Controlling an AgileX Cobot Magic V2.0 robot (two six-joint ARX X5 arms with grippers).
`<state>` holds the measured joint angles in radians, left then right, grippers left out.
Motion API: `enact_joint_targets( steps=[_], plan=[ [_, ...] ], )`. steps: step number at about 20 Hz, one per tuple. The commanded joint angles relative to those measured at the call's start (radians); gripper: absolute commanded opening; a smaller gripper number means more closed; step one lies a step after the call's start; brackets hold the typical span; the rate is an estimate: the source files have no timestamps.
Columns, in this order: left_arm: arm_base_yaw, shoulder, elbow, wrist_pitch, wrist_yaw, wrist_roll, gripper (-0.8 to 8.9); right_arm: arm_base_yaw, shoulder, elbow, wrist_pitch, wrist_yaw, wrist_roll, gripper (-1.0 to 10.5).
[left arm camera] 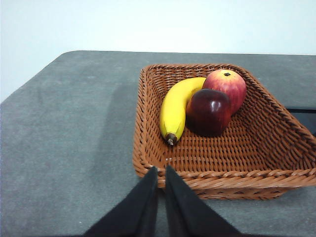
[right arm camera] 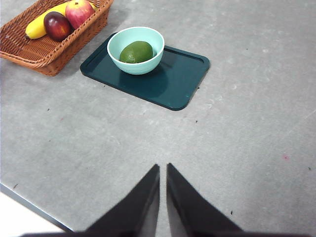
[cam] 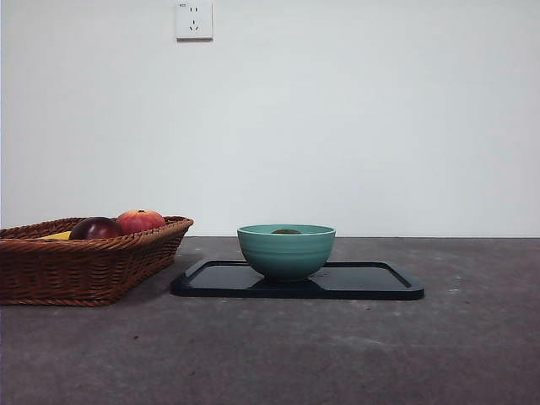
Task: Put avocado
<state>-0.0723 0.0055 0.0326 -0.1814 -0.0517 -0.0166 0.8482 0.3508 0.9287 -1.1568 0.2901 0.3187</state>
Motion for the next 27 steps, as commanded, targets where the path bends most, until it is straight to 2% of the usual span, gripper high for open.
enact_joint_targets(
  steps=[1,11,12,13,15,17,18,20,23,27],
  plan=[
    [0.001,-0.002,-0.022,-0.005,0.000,0.012,0.24,0.009,0.000,0.008,0.011,0.003,0.007,0.2],
    [0.001,-0.002,-0.022,-0.005,0.000,0.012,0.24,-0.008,-0.003,0.008,0.011,0.006,0.004,0.2],
    [0.001,-0.002,-0.022,-0.005,0.000,0.012,0.24,-0.040,-0.014,0.008,0.007,0.008,-0.049,0.2],
    [0.001,-0.002,-0.022,-0.005,0.000,0.012,0.24,-0.084,-0.017,-0.001,0.022,0.006,-0.072,0.2],
    [0.001,-0.002,-0.022,-0.005,0.000,0.012,0.24,-0.187,-0.042,-0.062,0.153,0.006,-0.150,0.2],
    [0.001,-0.002,-0.022,-0.005,0.000,0.012,0.24,-0.319,-0.094,-0.192,0.393,-0.019,-0.256,0.2],
    [0.001,-0.002,-0.022,-0.005,0.000,0.012,0.24,-0.377,-0.119,-0.264,0.496,-0.052,-0.284,0.2],
    [0.001,-0.002,-0.022,-0.005,0.000,0.012,0.24,-0.488,-0.170,-0.439,0.692,-0.116,-0.316,0.2],
    [0.001,-0.002,-0.022,-0.005,0.000,0.012,0.24,-0.633,-0.239,-0.687,0.945,-0.148,-0.322,0.2],
    [0.001,-0.002,-0.022,-0.005,0.000,0.012,0.24,-0.746,-0.298,-0.816,1.044,-0.216,-0.330,0.2]
  ],
)
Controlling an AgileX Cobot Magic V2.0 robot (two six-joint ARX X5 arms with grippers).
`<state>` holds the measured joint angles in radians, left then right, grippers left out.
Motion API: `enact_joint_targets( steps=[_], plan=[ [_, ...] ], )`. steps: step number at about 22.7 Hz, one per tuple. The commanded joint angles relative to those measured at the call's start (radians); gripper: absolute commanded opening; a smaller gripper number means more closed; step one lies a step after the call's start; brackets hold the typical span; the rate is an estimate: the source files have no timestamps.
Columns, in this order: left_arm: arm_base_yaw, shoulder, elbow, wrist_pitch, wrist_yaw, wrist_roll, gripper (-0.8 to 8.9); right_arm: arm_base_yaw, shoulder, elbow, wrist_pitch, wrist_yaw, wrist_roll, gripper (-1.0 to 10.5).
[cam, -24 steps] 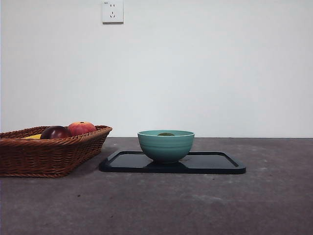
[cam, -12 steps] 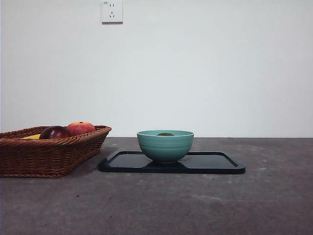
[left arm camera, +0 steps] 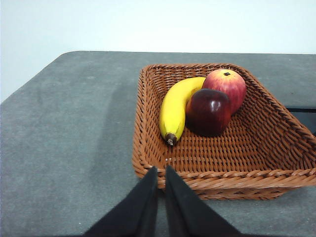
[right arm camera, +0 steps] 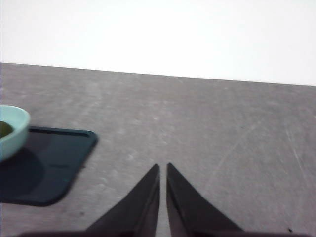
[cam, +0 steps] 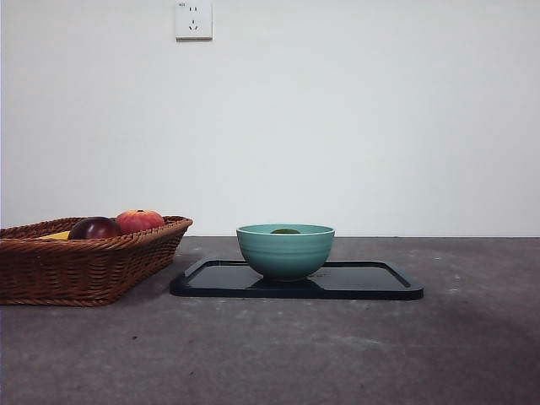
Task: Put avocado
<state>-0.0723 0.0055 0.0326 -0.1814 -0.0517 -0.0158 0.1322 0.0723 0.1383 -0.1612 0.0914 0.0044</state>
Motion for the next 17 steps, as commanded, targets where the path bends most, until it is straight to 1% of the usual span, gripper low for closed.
enact_joint_targets(
  steps=[1,8,11,13,17],
  plan=[
    [0.001,-0.002,-0.022,-0.005,0.000,0.011,0.24,-0.048,-0.027,-0.045,0.064,-0.017,-0.016,0.2],
    [0.001,-0.002,-0.022,-0.005,0.000,0.011,0.24,-0.145,-0.045,-0.129,0.058,-0.019,-0.023,0.2],
    [0.001,-0.002,-0.022,-0.006,0.000,0.011,0.24,-0.156,-0.045,-0.128,0.009,-0.023,-0.028,0.2],
    [0.001,-0.002,-0.022,-0.005,0.000,0.011,0.24,-0.156,-0.058,-0.128,-0.018,-0.023,-0.049,0.2],
    [0.001,-0.002,-0.021,-0.005,0.000,0.011,0.24,-0.155,-0.069,-0.128,-0.016,-0.024,-0.069,0.2]
  ],
)
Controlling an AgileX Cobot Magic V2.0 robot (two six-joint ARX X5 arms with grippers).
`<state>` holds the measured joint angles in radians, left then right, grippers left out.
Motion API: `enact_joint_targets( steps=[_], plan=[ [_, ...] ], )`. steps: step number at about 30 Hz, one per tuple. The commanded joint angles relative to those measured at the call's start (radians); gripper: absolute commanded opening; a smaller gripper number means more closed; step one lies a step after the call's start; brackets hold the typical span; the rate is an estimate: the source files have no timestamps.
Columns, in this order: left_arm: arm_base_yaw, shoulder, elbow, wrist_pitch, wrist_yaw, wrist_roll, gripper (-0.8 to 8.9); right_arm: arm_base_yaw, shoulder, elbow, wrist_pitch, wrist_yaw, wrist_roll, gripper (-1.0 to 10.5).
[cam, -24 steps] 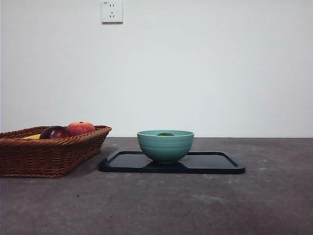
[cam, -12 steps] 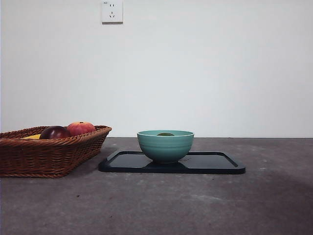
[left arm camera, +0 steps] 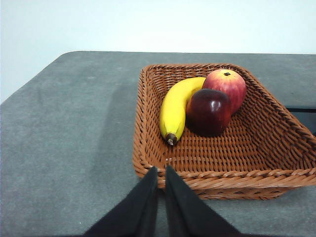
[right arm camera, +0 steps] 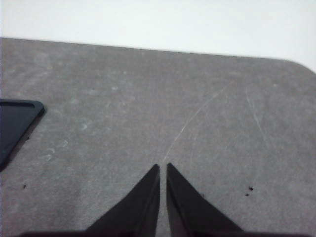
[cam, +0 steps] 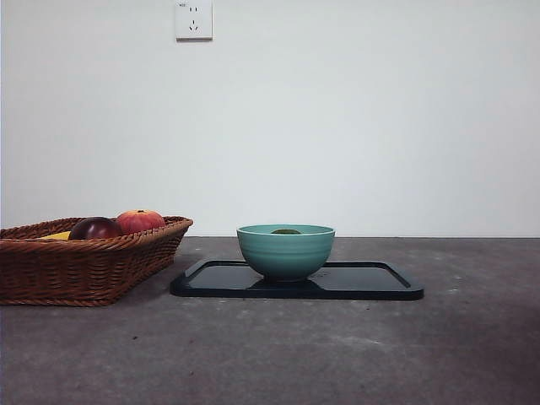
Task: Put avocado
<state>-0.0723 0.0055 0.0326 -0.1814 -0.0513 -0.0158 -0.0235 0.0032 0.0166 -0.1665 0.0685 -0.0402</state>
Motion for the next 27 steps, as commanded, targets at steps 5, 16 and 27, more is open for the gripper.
enact_joint_targets(
  steps=[5,16,27],
  plan=[
    [0.001,-0.002,-0.022,-0.005,-0.001,0.011,0.24,0.000,0.000,-0.006,-0.008,-0.027,-0.009,0.2],
    [0.001,-0.002,-0.021,-0.005,-0.001,0.011,0.24,0.000,0.000,-0.006,0.011,-0.026,-0.009,0.2],
    [0.001,-0.002,-0.021,-0.005,-0.001,0.011,0.24,0.000,0.000,-0.006,0.011,-0.026,-0.009,0.2]
  ],
)
